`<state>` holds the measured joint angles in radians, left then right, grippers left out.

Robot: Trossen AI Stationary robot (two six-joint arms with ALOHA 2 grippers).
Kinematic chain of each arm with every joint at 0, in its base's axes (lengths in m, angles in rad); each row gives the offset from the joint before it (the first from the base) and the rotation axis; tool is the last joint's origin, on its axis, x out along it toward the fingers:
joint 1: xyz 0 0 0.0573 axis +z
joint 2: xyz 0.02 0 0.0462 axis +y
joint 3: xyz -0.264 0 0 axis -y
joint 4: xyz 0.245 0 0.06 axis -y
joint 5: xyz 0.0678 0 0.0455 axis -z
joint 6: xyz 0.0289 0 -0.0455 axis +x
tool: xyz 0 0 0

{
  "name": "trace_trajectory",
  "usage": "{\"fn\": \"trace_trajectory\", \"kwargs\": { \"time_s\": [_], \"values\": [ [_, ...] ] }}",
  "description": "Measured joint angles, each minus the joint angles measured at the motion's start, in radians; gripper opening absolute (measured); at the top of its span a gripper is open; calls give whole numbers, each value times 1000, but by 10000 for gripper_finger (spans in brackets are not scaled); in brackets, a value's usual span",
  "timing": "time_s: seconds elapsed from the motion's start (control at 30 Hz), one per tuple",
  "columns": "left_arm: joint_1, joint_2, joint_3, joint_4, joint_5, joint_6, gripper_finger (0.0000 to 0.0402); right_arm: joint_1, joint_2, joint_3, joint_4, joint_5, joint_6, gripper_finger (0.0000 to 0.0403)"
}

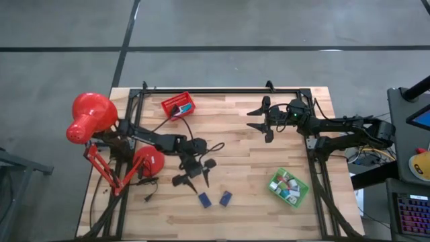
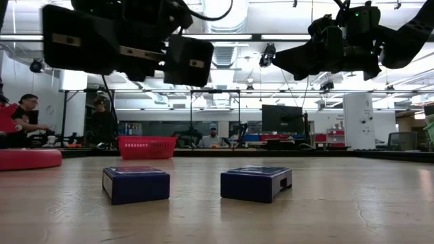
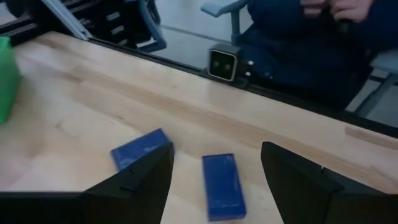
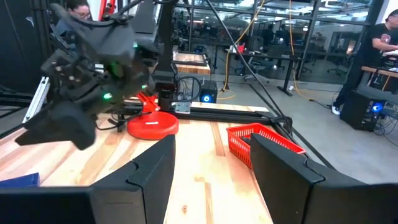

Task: Pick & Place Office items
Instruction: Put the left dark blue digital clock into the red bin

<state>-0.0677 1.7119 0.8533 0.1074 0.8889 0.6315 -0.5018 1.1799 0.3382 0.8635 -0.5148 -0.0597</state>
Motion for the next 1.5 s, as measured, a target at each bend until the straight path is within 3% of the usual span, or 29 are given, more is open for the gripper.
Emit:
{"fn": "trace_trajectory", "kwargs": {
  "time_s": [0.47,0.8,1.0,1.37,1.5],
  "values": [
    [-112,11,-8,46,-76,-2,245,0,0,0,0,0,0,203],
    [-138,138,17,138,-81,-7,245,0,0,0,0,0,0,203],
    [-138,202,40,143,-162,-22,245,0,0,0,0,0,0,203],
    [-140,269,50,172,-164,-64,245,0,0,0,0,0,0,203],
    [-141,268,42,169,-122,-68,245,0,0,0,0,0,0,203]
  ]
}}
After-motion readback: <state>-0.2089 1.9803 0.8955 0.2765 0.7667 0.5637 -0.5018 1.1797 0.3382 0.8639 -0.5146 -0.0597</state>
